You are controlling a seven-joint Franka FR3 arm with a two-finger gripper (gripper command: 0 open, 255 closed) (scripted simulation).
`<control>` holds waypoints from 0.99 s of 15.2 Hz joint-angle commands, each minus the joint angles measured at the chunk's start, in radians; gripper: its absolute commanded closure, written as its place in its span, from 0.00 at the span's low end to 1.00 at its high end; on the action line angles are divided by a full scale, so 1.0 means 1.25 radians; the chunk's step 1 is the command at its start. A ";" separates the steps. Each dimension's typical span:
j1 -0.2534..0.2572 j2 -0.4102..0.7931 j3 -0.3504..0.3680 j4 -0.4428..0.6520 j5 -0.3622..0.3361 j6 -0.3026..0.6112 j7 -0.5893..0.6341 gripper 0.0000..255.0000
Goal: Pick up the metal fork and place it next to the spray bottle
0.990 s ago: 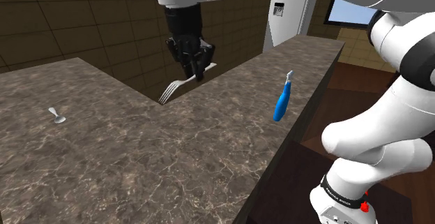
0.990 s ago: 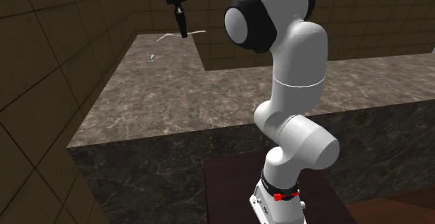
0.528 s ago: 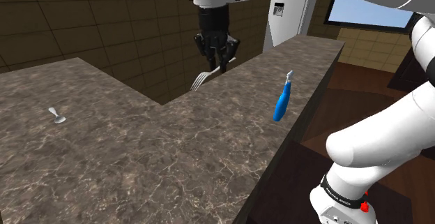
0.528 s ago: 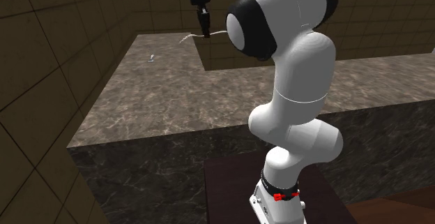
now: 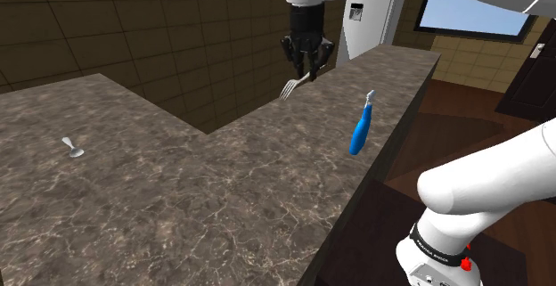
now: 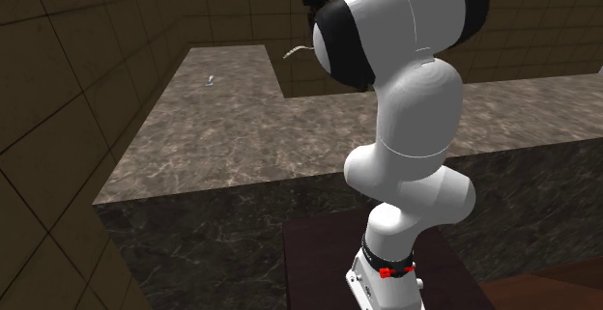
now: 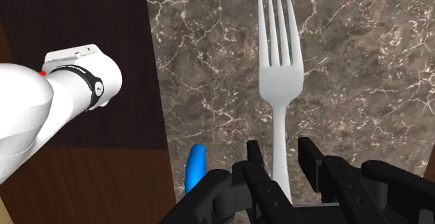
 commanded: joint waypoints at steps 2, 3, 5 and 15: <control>0.000 -0.027 -0.066 -0.039 -0.008 0.008 -0.073 1.00; -0.002 -0.031 -0.084 -0.049 -0.012 0.012 -0.094 1.00; -0.008 -0.036 -0.117 -0.065 -0.023 0.021 -0.134 1.00; -0.003 -0.071 -0.148 -0.192 -0.020 0.112 -0.177 1.00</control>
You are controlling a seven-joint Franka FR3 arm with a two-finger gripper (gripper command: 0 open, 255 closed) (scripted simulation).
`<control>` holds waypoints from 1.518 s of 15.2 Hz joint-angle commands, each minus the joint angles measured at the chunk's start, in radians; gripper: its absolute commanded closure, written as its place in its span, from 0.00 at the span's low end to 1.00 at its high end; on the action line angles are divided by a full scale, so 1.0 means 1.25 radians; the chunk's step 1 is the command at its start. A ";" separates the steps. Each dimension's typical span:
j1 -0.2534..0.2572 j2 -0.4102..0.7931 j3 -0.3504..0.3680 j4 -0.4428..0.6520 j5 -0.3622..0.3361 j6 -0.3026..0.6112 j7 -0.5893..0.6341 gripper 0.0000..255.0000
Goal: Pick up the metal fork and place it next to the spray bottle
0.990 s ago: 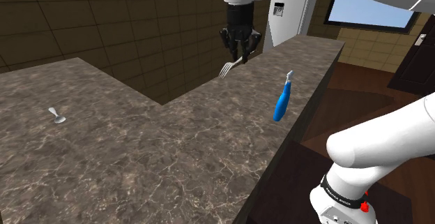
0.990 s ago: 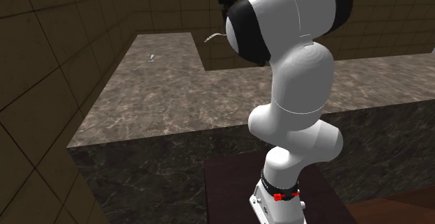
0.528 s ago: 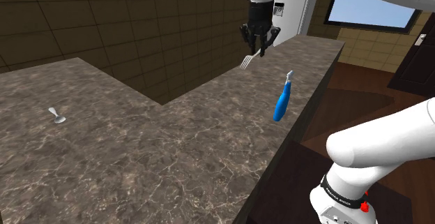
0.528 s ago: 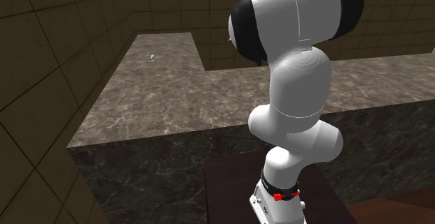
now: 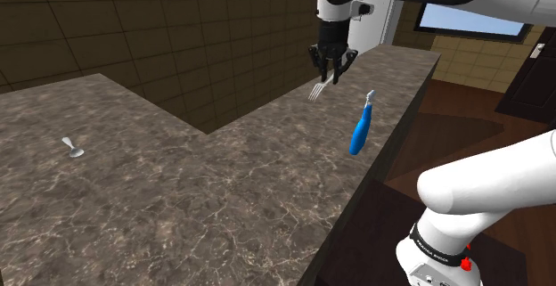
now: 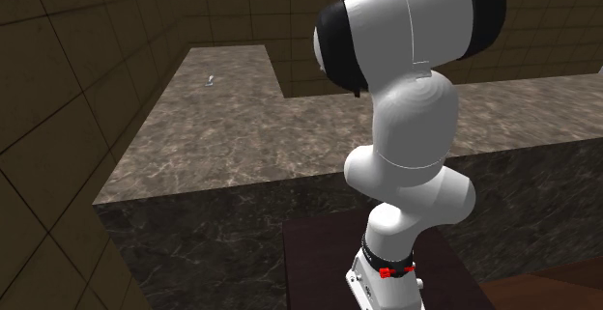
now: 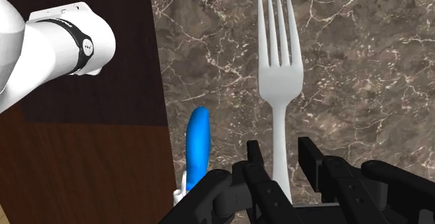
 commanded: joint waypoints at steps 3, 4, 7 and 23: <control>0.006 -0.014 0.003 -0.053 0.008 0.040 0.000 1.00; 0.007 -0.017 0.004 -0.066 0.009 0.050 0.001 1.00; 0.011 -0.025 0.007 -0.104 0.015 0.081 0.001 1.00; 0.026 -0.038 0.038 -0.282 0.039 0.247 0.010 1.00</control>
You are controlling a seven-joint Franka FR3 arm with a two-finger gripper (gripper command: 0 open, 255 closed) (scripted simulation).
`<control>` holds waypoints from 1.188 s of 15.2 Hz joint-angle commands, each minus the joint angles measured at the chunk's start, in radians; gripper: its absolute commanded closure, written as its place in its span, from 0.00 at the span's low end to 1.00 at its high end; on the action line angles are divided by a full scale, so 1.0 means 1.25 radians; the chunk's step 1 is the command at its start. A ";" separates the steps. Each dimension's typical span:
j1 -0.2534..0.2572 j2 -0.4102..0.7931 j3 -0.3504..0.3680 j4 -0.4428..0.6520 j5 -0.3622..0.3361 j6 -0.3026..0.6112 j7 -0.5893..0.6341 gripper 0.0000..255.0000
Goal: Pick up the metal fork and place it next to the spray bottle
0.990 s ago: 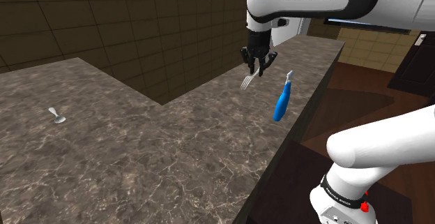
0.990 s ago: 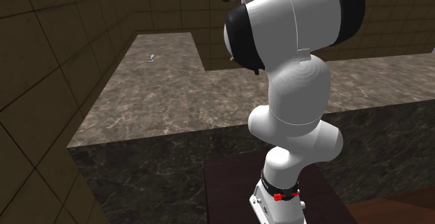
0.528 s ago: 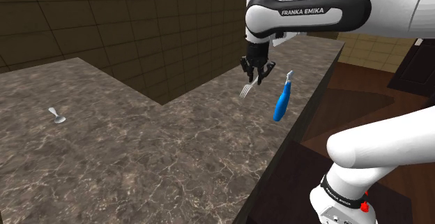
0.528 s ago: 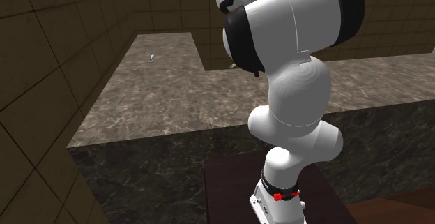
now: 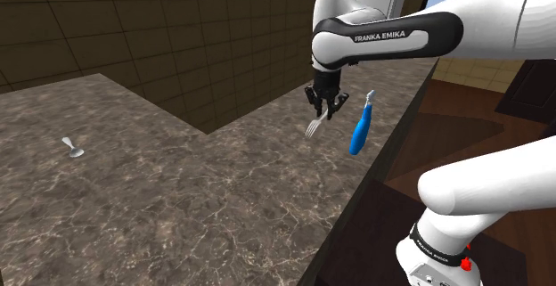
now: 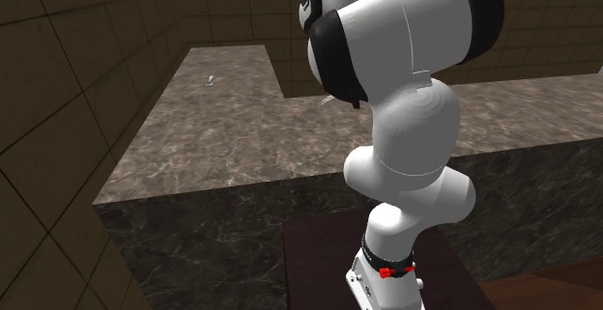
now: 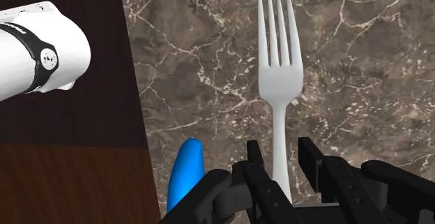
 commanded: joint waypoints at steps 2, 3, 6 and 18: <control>0.002 0.001 0.007 -0.029 0.004 0.031 0.002 1.00; 0.002 0.003 0.010 -0.039 0.005 0.042 0.003 1.00; 0.004 0.008 0.018 -0.067 0.009 0.075 0.007 1.00; 0.001 0.048 0.061 -0.165 0.017 0.213 0.026 1.00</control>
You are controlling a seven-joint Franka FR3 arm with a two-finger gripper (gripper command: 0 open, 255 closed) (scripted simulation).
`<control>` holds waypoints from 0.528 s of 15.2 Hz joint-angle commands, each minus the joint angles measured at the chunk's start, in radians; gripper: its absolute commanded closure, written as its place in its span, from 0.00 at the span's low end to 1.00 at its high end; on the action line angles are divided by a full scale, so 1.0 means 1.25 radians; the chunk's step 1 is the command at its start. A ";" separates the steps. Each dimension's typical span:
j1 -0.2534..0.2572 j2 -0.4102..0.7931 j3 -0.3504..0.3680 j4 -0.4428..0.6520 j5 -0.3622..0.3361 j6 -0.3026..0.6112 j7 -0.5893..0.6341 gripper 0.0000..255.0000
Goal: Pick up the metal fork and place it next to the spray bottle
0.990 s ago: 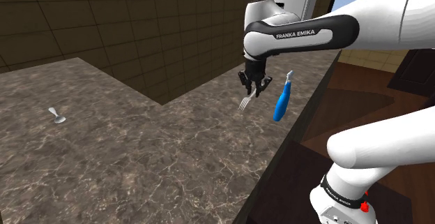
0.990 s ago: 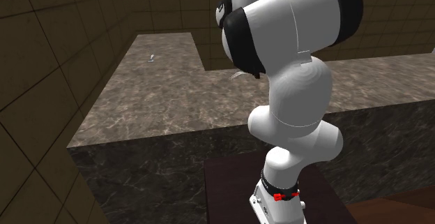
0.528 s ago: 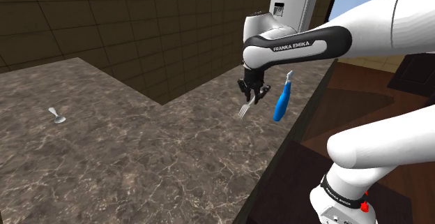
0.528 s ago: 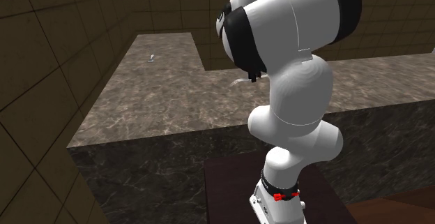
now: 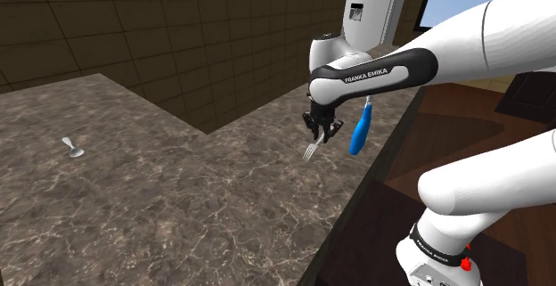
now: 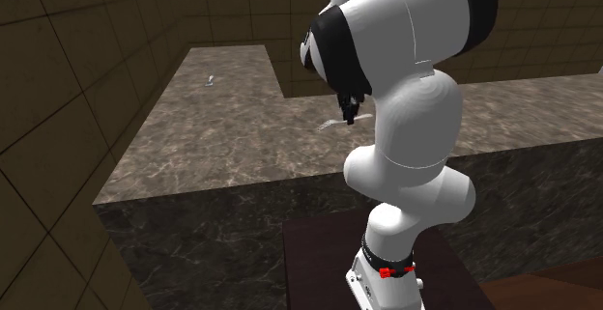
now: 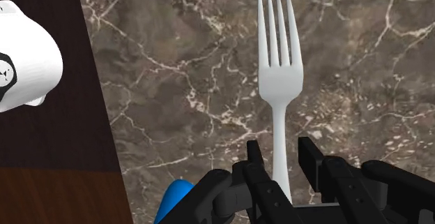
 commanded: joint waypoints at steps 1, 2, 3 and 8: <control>-0.002 0.010 0.008 -0.016 0.000 0.026 0.004 1.00; -0.003 0.015 0.013 -0.023 0.000 0.038 0.006 1.00; -0.004 0.021 0.017 -0.030 0.000 0.051 0.009 1.00; -0.012 0.053 0.040 -0.062 -0.004 0.113 0.023 1.00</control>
